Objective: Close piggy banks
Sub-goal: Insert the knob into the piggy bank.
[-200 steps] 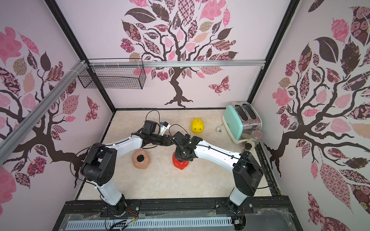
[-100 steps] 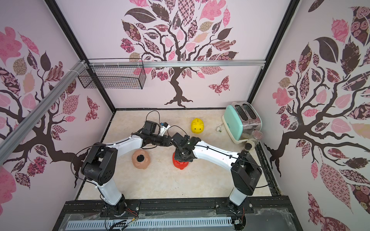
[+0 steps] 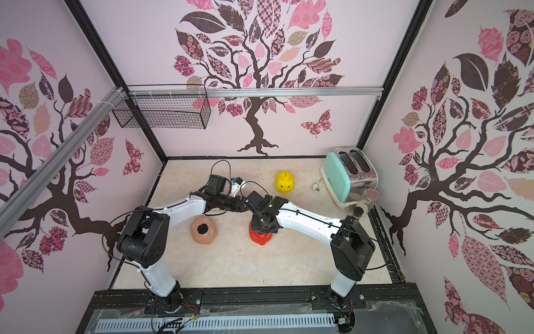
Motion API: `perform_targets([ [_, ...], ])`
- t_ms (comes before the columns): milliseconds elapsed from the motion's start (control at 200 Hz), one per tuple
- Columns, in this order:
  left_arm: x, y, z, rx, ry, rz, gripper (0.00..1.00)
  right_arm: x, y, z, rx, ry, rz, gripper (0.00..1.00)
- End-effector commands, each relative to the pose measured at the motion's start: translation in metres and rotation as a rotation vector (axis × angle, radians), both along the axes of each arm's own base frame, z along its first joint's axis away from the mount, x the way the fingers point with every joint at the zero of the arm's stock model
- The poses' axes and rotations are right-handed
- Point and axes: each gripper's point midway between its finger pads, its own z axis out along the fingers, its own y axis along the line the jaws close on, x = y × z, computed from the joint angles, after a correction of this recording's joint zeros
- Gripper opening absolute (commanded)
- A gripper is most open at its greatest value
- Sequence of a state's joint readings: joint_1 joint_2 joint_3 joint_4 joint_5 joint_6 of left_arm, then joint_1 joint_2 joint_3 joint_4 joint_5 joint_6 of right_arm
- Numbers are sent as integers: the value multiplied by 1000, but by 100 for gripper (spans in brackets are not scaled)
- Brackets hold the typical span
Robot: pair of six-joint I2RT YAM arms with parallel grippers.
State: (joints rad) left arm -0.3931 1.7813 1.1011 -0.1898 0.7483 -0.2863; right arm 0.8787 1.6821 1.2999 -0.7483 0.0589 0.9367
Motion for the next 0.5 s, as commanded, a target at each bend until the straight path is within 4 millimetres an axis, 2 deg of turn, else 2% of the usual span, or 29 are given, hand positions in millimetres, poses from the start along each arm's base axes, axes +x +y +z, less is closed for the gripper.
perform_targets([
  [0,1,-2,-3,-7,2,-22,56,-2,-3,-19,-62,30,19,0],
  [495,0,-4,-8,-12,21,-32,56,-6,4,-31,-154,61,131,0],
])
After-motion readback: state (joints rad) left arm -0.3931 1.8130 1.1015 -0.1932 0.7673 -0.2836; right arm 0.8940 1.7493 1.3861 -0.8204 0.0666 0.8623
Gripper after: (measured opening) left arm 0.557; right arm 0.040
